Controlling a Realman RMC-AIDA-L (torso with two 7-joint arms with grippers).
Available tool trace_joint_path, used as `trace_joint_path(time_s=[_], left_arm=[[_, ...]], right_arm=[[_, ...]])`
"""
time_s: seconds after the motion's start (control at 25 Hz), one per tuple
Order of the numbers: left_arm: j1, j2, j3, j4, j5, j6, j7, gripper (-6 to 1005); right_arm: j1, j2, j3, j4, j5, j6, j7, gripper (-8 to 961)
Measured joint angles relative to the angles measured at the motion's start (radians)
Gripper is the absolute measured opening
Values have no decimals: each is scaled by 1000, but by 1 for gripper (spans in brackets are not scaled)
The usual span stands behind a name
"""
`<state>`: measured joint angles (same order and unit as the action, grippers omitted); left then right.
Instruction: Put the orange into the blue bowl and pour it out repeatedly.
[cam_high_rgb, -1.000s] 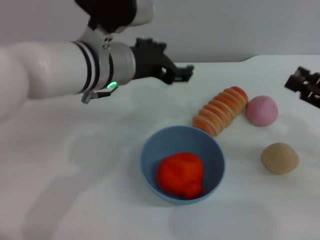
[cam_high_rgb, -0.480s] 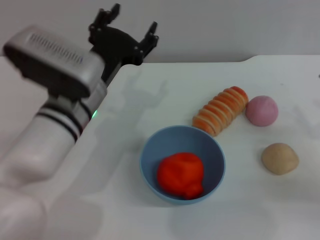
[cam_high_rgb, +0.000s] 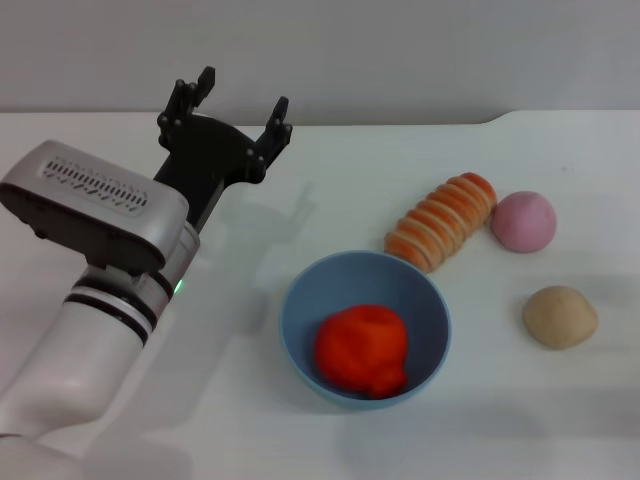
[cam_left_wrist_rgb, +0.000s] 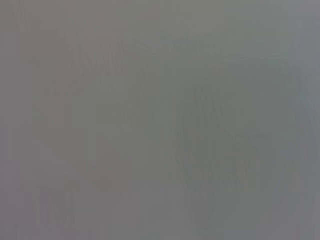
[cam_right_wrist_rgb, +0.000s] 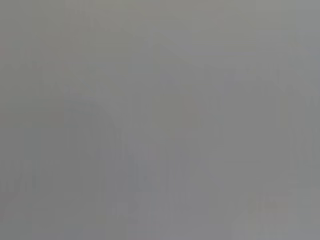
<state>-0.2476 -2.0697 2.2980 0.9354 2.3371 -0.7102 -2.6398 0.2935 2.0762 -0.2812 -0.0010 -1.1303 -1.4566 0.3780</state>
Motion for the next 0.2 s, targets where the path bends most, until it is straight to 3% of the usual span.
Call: trace_joint_path(time_s=[0.2], left_arm=[[8,3,11,-8,0,-8,-6,801]], right_arm=[[-10,-5,-11,-13,-25,25,123,666]])
